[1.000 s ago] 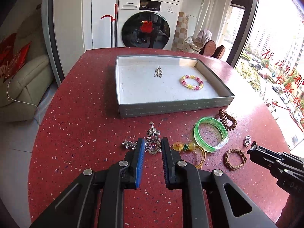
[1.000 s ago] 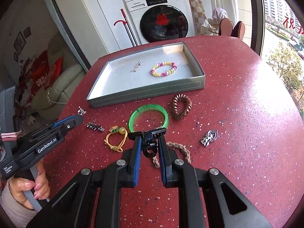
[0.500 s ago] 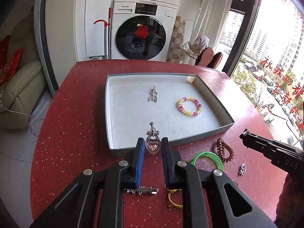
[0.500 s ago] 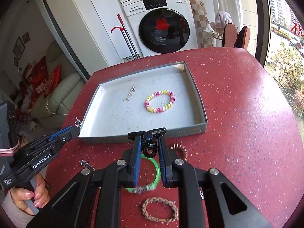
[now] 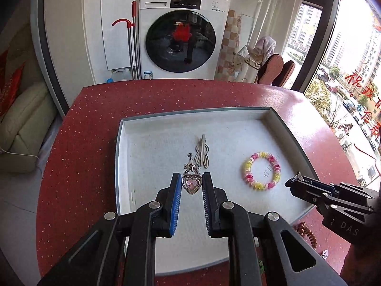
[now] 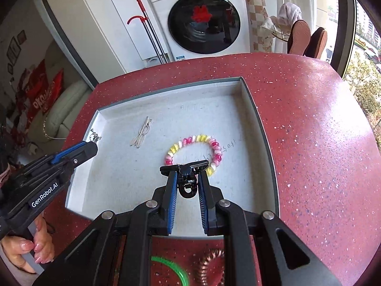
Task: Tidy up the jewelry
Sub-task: 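Carry the heart pendant in the left tool while the right carries the claw clip to the tray, then open the right tool over the bracelet while the left releases the heart pendant in the tray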
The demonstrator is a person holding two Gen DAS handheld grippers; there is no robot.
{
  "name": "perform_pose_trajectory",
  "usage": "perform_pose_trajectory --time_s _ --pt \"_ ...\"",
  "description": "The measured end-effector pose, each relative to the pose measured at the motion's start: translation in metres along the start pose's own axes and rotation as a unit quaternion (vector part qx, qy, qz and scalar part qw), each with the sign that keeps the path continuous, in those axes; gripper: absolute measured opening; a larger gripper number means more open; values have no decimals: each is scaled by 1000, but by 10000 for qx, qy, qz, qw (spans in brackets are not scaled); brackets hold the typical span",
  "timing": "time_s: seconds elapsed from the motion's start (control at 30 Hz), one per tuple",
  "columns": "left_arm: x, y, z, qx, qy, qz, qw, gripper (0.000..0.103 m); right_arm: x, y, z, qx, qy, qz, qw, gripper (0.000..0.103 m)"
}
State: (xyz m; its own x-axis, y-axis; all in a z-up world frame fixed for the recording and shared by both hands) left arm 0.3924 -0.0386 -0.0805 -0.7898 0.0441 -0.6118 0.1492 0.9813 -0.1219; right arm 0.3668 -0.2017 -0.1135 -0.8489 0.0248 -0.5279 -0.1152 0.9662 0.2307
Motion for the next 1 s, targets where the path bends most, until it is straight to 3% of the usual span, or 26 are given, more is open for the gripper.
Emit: perform_pose_trajectory --time_s 0.17,0.43,0.67,0.73,0.77,0.87,1.0 --pt "-7 6 25 -204 100 -12 9997 35 -13 0 20 85 65 -17 9999 19" --pt "8 10 62 -426 451 51 9981 35 -12 2 39 272 145 -204 9993 19" --pt "11 6 68 -646 377 274 9968 36 -8 2 45 342 159 -282 9989 20" --pt "11 6 68 -694 349 331 9964 36 -6 5 44 304 178 -314 9989 27" --pt "11 5 67 -710 338 347 9963 36 -6 5 43 261 188 -291 9991 37" --pt "11 4 66 -715 360 336 9962 36 -7 5 39 202 144 -236 9994 53" --pt "13 4 64 -681 368 281 9966 36 -11 6 31 -1 39 -91 10000 64"
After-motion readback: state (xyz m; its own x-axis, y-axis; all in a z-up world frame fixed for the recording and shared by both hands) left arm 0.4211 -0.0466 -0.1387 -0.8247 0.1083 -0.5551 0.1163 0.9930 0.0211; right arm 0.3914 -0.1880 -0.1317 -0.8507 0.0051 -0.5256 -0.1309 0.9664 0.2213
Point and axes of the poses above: each gripper's, at about its wrist camera, not at the fingertips, and z roughly the way its jaws point, y to its left, x to its underside, the point moved 9 cm from there along z, roughly the way its jaws point, and after that the axes turned 1 degree about -z, right-handed, at the moved point
